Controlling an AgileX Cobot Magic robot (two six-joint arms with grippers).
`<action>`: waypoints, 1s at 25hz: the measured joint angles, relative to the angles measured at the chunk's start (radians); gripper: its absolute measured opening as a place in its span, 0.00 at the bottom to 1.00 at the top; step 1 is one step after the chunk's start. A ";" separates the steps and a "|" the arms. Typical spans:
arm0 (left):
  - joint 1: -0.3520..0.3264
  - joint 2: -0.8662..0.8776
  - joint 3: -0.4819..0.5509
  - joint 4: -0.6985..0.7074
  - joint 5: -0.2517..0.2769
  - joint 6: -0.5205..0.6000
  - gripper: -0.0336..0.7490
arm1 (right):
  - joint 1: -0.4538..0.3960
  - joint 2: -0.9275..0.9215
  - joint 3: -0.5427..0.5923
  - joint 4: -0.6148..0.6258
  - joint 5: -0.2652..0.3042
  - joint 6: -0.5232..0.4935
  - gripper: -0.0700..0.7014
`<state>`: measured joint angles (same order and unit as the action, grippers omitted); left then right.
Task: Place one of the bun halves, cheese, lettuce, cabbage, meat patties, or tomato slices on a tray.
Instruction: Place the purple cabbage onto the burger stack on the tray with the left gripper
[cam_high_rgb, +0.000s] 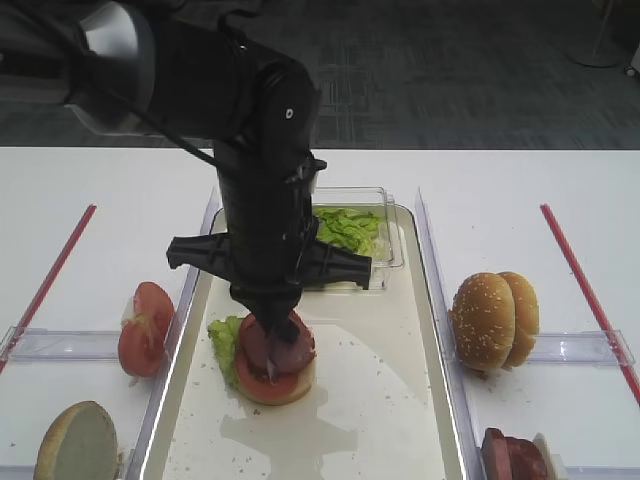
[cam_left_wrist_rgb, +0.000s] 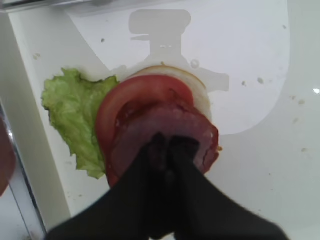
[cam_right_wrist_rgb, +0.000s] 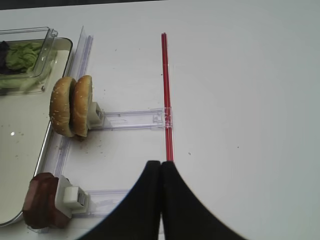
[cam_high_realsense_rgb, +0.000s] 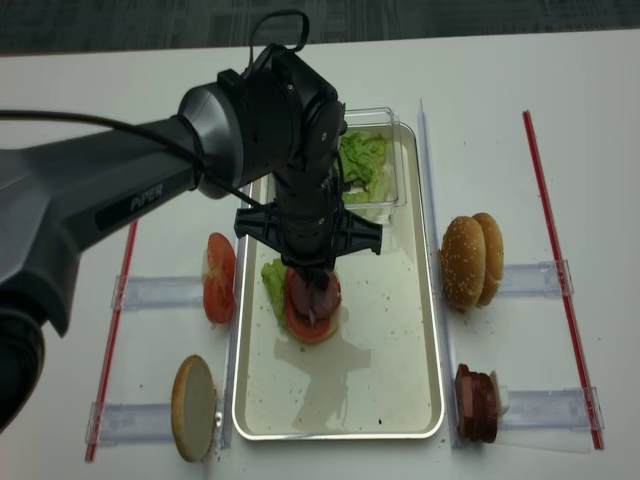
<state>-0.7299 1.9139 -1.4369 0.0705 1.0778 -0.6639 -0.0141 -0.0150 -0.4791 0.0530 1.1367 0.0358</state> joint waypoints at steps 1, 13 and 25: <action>0.001 0.000 0.000 0.000 0.000 0.000 0.10 | 0.000 0.000 0.000 0.000 0.000 0.000 0.14; 0.001 0.000 0.000 0.000 0.000 0.002 0.17 | 0.000 0.000 0.000 0.000 0.000 0.000 0.14; 0.001 0.000 0.000 0.000 0.002 0.002 0.36 | 0.000 0.000 0.000 0.000 0.000 0.000 0.14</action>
<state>-0.7292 1.9139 -1.4369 0.0701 1.0801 -0.6624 -0.0141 -0.0150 -0.4791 0.0530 1.1367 0.0358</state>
